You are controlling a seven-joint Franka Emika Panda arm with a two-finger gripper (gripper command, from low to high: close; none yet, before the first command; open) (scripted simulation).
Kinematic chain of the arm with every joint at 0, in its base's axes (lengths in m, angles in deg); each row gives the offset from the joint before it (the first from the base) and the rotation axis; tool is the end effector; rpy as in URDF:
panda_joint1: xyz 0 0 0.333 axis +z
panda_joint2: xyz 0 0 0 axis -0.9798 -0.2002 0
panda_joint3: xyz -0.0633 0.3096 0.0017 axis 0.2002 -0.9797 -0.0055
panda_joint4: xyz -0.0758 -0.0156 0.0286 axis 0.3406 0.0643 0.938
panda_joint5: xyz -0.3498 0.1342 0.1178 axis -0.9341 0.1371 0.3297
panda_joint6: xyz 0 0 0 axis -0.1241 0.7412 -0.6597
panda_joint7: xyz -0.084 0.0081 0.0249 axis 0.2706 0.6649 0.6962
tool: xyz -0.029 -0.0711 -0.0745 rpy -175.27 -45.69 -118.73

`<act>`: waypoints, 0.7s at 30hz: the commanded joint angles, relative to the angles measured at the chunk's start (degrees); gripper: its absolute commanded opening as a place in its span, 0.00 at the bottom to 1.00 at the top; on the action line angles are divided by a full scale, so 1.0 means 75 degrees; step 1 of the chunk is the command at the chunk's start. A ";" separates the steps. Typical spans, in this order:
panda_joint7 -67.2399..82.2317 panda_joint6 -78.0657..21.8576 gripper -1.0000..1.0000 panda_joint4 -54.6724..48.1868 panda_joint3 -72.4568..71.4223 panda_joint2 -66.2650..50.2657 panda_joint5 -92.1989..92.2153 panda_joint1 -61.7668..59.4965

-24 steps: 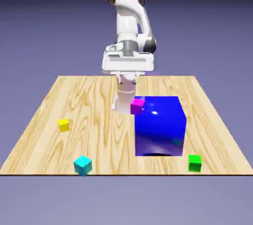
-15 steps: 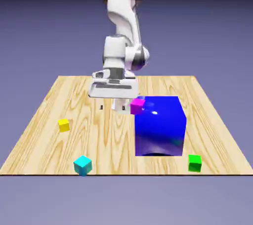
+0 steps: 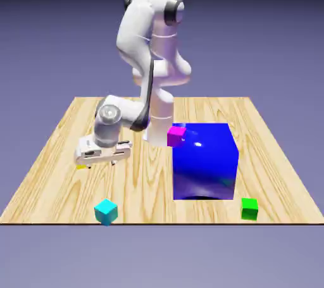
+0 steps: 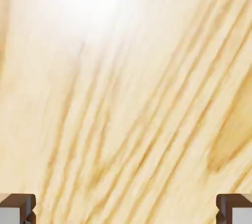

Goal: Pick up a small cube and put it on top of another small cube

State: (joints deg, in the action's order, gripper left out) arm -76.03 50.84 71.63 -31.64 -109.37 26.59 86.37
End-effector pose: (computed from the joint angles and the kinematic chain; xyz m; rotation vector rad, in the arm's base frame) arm 0.3549 -0.2388 0.1610 2.6339 -0.5169 -0.6380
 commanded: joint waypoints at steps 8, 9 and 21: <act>0.0590 -0.0213 0.50 -0.0376 0.0726 -0.1754 -0.0594 -0.0186; 0.0556 0.0107 0.50 -0.0356 0.0652 -0.2031 -0.0598 -0.0363; 0.1146 -0.1261 0.00 -0.1433 0.0423 -0.1402 -0.0709 0.0873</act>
State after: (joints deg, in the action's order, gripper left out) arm -67.34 41.34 60.89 -28.47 -119.88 21.44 92.92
